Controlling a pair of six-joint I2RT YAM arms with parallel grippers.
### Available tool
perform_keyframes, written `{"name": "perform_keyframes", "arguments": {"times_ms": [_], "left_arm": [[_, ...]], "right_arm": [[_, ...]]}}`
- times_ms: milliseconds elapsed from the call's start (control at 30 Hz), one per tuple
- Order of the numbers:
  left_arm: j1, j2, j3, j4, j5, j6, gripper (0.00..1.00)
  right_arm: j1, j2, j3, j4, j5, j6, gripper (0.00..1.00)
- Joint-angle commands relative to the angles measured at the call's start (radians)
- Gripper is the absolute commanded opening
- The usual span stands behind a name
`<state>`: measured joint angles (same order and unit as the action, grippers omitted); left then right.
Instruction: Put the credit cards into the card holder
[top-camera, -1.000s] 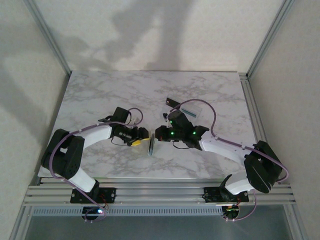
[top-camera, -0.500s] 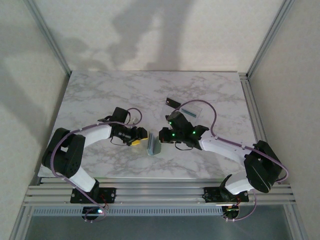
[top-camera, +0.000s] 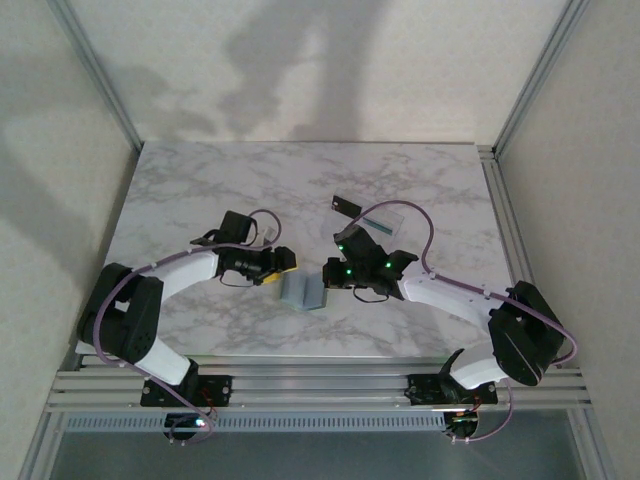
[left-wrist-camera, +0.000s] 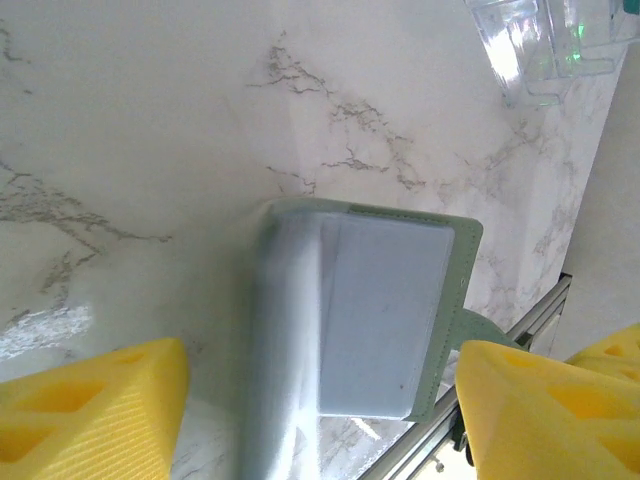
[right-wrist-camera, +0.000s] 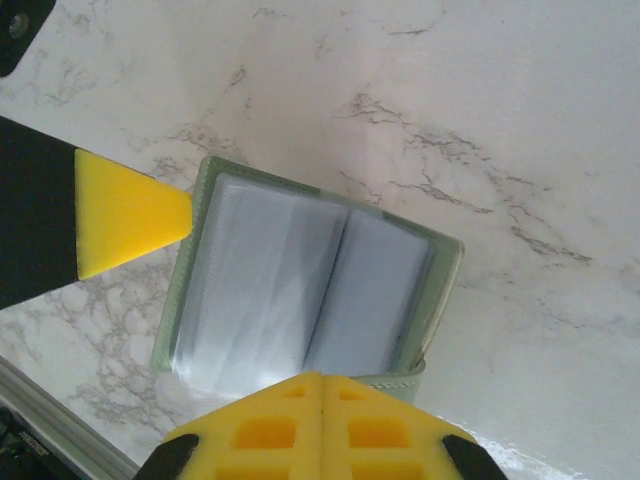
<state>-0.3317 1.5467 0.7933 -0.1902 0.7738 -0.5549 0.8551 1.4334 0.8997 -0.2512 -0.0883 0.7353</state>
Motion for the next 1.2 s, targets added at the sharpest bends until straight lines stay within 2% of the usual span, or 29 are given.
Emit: {"name": "perform_keyframes", "arguments": {"times_ms": [0,67,167,333,400,500,667,767,867,1000,1167], "left_arm": [[0.005,-0.037,-0.022,0.031,0.027,-0.008,0.73],[0.004,-0.029,-0.02,0.013,0.008,0.006,0.74],[0.003,0.002,-0.018,-0.017,-0.031,0.024,0.7],[0.003,0.037,-0.021,-0.031,-0.059,0.021,0.57],[0.003,0.036,-0.018,-0.053,-0.081,0.018,0.52],[-0.001,0.028,-0.019,-0.085,-0.121,0.022,0.52],[-0.019,0.0,-0.045,-0.124,-0.17,0.042,0.52],[-0.021,0.0,-0.052,-0.131,-0.176,0.042,0.45],[-0.021,-0.014,-0.051,-0.138,-0.178,0.041,0.4],[-0.021,-0.022,-0.046,-0.132,-0.165,0.036,0.36],[-0.025,-0.002,-0.063,-0.095,-0.1,0.016,0.35]], "right_arm": [[-0.004,-0.002,0.015,-0.007,0.018,-0.015,0.0],[-0.004,-0.001,0.018,-0.008,0.023,-0.019,0.0],[-0.005,0.007,0.028,-0.021,0.036,-0.026,0.0],[-0.005,0.019,0.034,-0.074,0.09,-0.036,0.0],[-0.004,0.018,0.036,-0.109,0.127,-0.045,0.08],[-0.005,0.01,0.059,-0.191,0.192,-0.058,0.23],[-0.005,-0.03,0.097,-0.297,0.28,-0.089,0.37],[-0.007,-0.032,0.11,-0.271,0.209,-0.123,0.44],[0.012,0.025,0.142,-0.23,0.09,-0.105,0.46],[0.077,0.12,0.171,-0.145,0.018,-0.045,0.43],[0.081,0.219,0.171,-0.072,-0.015,0.008,0.38]]}}
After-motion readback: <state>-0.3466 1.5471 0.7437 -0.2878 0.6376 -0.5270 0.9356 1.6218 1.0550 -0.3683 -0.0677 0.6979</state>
